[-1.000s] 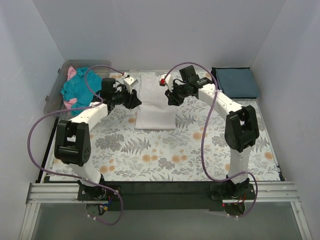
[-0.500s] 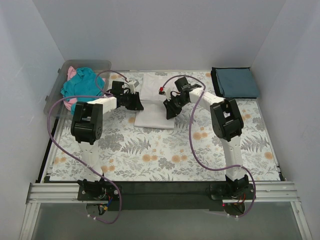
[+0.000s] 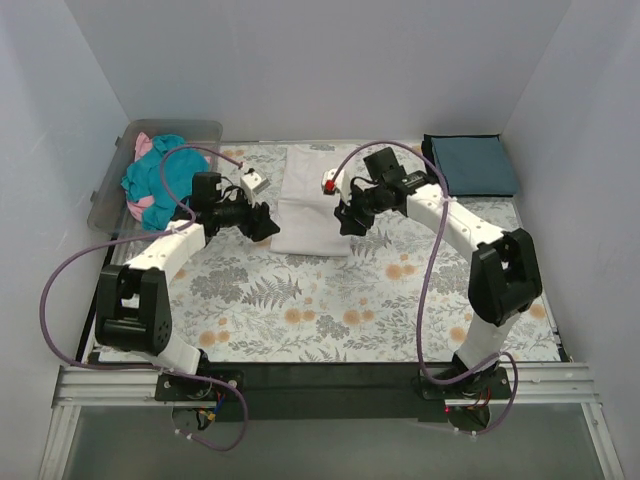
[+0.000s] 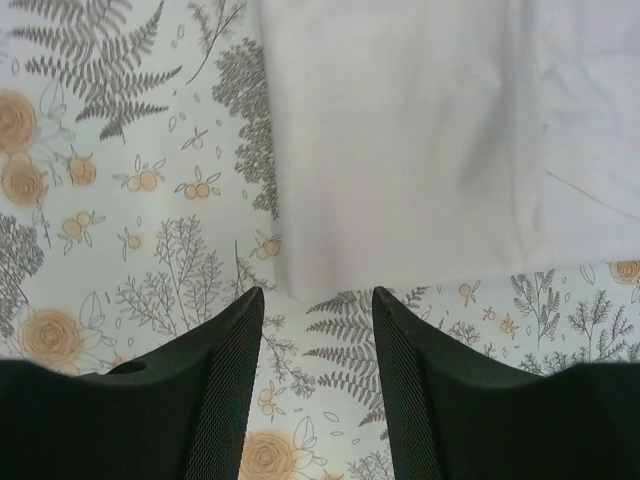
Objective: Fold and stack the t-shirts
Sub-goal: Fold the tshirt
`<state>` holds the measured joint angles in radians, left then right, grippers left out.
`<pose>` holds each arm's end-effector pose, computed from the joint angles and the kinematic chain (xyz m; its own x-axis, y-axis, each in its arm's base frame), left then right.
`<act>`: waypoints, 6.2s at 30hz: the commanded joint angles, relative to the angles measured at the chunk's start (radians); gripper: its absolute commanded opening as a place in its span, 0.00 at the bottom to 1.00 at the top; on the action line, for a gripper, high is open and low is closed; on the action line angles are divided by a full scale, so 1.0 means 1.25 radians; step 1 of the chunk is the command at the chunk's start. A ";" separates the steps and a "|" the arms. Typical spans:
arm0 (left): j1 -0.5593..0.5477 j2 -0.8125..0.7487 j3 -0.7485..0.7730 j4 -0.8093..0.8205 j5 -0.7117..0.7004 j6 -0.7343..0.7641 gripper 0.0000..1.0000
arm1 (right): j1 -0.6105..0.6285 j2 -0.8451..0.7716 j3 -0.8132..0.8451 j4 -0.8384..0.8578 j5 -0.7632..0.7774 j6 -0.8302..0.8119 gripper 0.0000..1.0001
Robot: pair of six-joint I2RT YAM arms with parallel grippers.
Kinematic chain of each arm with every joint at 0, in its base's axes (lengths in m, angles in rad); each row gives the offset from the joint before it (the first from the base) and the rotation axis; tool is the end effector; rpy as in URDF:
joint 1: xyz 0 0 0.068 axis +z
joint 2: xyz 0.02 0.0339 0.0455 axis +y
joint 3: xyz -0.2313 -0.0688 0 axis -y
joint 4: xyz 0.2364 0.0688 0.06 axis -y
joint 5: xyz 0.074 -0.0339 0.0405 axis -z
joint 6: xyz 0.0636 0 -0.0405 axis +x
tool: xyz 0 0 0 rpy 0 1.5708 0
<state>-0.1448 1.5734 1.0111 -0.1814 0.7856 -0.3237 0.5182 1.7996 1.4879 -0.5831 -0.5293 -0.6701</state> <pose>0.3301 -0.0936 0.1890 -0.8314 -0.1060 -0.5454 0.3719 0.6231 -0.6880 0.3286 0.2243 0.2228 -0.0952 -0.6714 -0.7350 -0.9711 0.2251 -0.0799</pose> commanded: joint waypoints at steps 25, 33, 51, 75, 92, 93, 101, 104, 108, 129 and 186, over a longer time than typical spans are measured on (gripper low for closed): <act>-0.071 0.101 -0.251 0.303 -0.083 0.715 0.50 | 0.134 0.028 -0.234 0.222 0.272 -0.219 0.56; -0.077 0.123 -0.271 0.345 -0.123 0.712 0.29 | 0.152 0.081 -0.266 0.276 0.318 -0.242 0.46; -0.077 -0.126 -0.146 -0.154 -0.013 0.611 0.00 | 0.141 -0.139 -0.178 0.031 0.219 -0.184 0.01; -0.113 -0.258 0.108 -0.779 0.066 0.626 0.00 | 0.157 -0.283 -0.133 -0.210 -0.006 -0.210 0.01; 0.051 0.280 0.229 -0.426 0.051 0.585 0.05 | 0.025 0.305 0.264 -0.204 -0.005 -0.254 0.01; 0.051 0.281 0.221 -0.418 0.049 0.587 0.06 | 0.025 0.316 0.265 -0.204 -0.005 -0.252 0.01; -0.002 0.149 0.071 -0.439 0.033 0.645 0.06 | 0.043 0.179 0.073 -0.190 -0.072 -0.178 0.01; -0.030 0.057 -0.027 -0.446 0.023 0.653 0.08 | 0.060 0.084 -0.036 -0.178 -0.091 -0.148 0.01; -0.038 -0.015 -0.091 -0.484 0.028 0.665 0.18 | 0.064 0.007 -0.104 -0.184 -0.129 -0.089 0.07; -0.269 0.021 -0.036 -0.206 -0.074 0.333 0.45 | 0.020 0.351 0.245 -0.158 -0.364 0.256 0.21; -0.393 -0.119 -0.076 -0.141 -0.228 0.436 0.00 | 0.109 0.428 0.043 -0.098 -0.460 0.259 0.12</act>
<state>-0.6495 1.4239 0.8822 -0.3828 0.5068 0.1905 0.6544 2.3344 1.5478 -0.7116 -1.1412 -0.3180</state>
